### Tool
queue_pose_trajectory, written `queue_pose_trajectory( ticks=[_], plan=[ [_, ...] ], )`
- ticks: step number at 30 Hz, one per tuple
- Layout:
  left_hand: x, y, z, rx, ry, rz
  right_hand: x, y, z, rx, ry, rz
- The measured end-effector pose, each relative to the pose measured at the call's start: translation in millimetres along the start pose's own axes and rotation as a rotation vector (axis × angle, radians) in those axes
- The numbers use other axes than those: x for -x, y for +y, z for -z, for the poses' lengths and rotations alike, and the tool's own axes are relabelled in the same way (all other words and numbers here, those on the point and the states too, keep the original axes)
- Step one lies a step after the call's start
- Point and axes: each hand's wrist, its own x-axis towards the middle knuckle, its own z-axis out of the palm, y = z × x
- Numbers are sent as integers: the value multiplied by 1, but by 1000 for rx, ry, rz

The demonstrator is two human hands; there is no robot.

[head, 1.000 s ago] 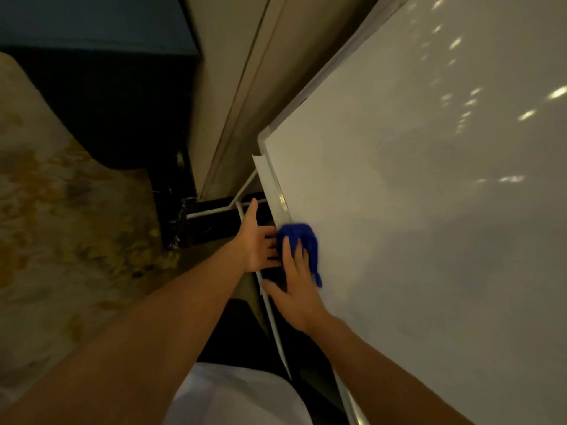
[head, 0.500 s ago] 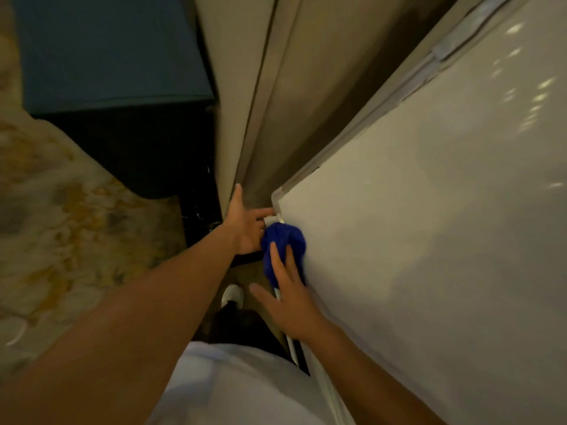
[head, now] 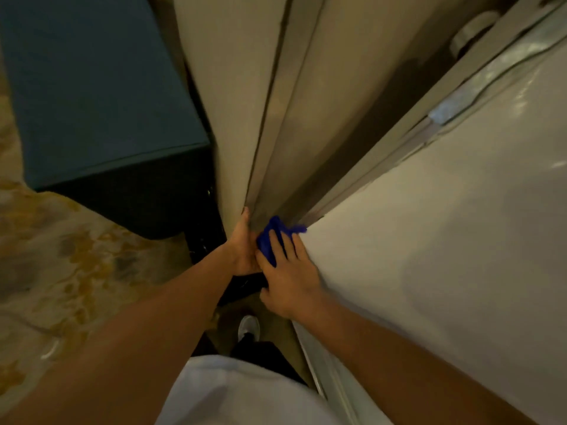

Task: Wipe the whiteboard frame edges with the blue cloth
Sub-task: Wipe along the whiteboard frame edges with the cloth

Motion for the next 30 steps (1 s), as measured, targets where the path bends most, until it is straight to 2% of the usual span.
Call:
queue_pose_trajectory(
  ticks=[3,8,13,16,20,22,25,30],
  plan=[
    [3,7,0,-57,-22,21,-30,8,0,263,-109,81],
    [6,12,-7,-307,200,-76,-67,18,16,434,-236,-11],
    [1,16,-14,-389,120,-99,-73,32,64,341,-120,-188],
    [-1,17,-24,-408,47,-56,-61,32,108,230,11,-300],
    [2,16,-48,-543,-4,-71,-25,37,136,241,198,-250],
    [5,14,-51,-637,-6,-97,-8,28,131,332,186,-186],
    [-5,7,-40,-628,-23,-134,-2,13,104,474,98,-204],
    [-7,4,-25,-511,-62,-179,-10,15,62,412,-10,-245]
  ],
)
